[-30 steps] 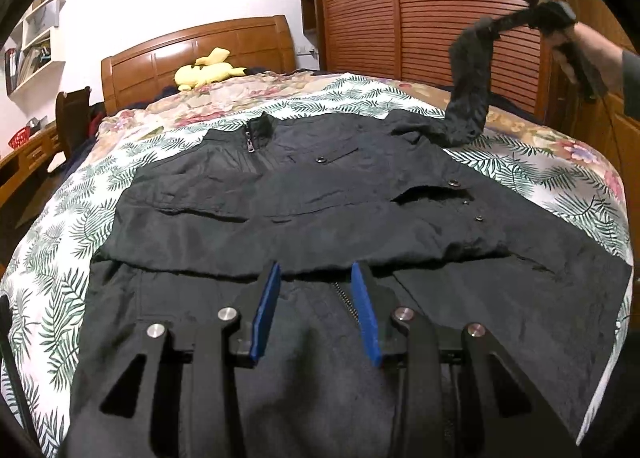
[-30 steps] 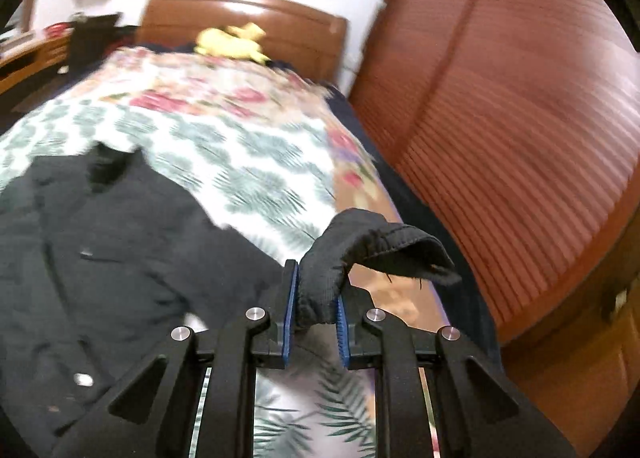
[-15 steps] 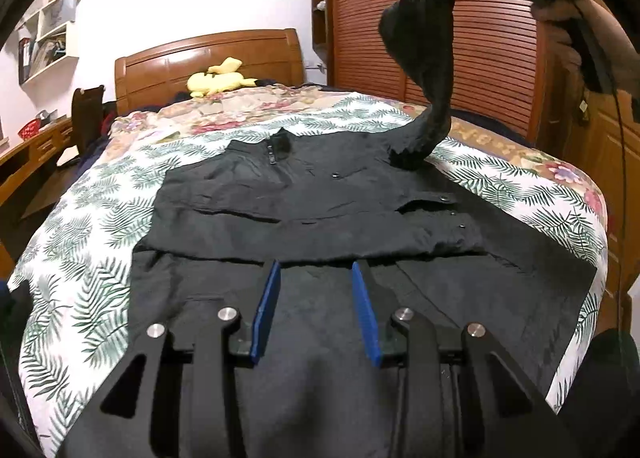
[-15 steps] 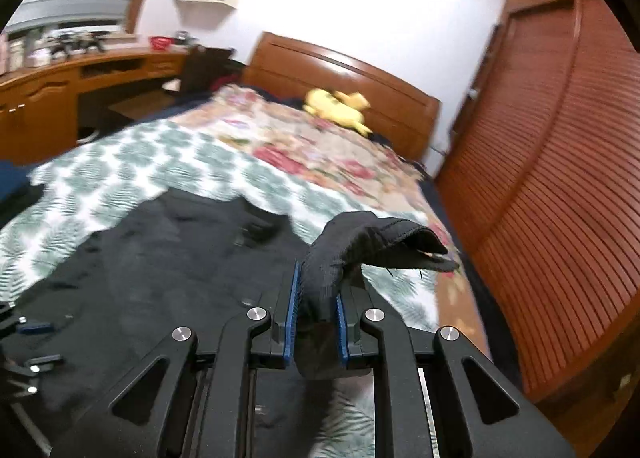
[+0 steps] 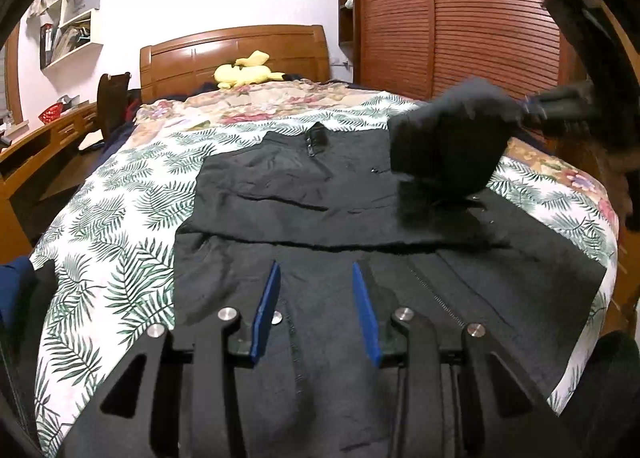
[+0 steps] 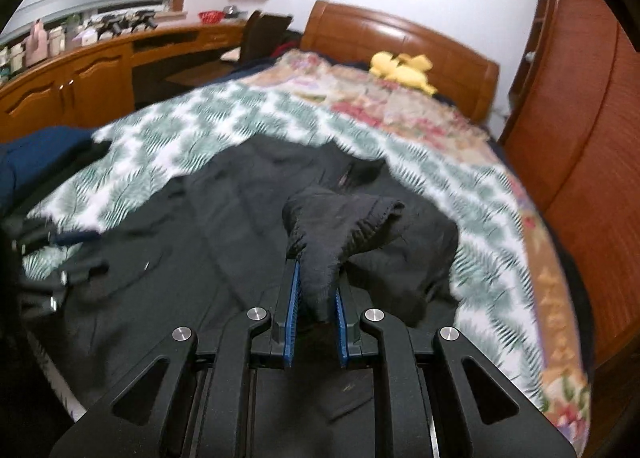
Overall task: Fold large clothes
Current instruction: 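Grasp the sleeve cuff with the right gripper and lift it over the jacket, then lay the sleeve across the jacket body and open the right gripper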
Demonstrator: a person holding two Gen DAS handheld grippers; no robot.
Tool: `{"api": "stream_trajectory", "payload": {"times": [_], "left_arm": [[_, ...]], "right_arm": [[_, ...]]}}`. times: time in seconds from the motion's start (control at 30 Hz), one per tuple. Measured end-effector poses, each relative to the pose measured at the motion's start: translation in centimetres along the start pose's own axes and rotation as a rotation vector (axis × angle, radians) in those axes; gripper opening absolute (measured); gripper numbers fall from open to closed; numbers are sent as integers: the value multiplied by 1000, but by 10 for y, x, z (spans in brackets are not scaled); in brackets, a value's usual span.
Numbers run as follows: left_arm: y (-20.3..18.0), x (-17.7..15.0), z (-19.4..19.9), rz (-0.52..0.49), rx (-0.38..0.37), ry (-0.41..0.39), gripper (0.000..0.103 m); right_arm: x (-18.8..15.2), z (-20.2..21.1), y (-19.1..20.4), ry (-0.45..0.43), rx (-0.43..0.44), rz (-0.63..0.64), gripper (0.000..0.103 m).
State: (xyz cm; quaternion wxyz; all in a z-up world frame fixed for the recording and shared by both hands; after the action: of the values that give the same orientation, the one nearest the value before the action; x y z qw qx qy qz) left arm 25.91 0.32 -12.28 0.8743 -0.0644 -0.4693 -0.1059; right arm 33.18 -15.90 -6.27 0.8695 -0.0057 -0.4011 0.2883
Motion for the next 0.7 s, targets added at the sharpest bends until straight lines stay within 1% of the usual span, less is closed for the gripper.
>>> {"api": "stream_trajectory", "payload": {"times": [0.17,0.23,0.27,0.33,0.37,0.4,0.47,0.53,0.63,0.7], "left_arm": [[2,-2,-2,-1,5,11,35],[2,-3,-3,-3,4,15,35],[1,-2,-5,-5,5,19,35],[0,-3,-8,-9,7,21,35],[0,-4,-10,-11,7,24,35],[-2,-5,-13,-15,7,31,35],[-4,-7,-16,-20,8,38,35],[-7,-8,-20,-28,7,47,35],[-15,-10,-26,-38,5,59,35],[-20,-9,-29,-37,-3,62,35]], "right_arm": [[-38,-15,20,58,82,-46,13],[-49,-17,29,55,105,-66,14],[-54,-17,33,57,122,-76,19],[-62,-17,39,54,152,-92,31],[-66,-14,42,36,165,-101,47],[-68,-11,42,14,163,-108,56],[-72,-8,40,-7,165,-126,57],[-79,-8,36,-4,173,-142,57],[-95,-20,26,24,108,-142,57],[-107,-29,15,31,86,-162,57]]}}
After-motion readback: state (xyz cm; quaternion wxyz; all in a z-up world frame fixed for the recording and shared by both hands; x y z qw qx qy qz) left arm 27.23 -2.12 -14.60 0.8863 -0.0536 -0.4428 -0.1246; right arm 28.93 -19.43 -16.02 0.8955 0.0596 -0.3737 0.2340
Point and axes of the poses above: each gripper's, at about its wrist camera, not at the fingertips, and z roughly against the way its jaws point, y to its left, x to its top, the point moved 5 cm from there along -z, roughly the way its jaws point
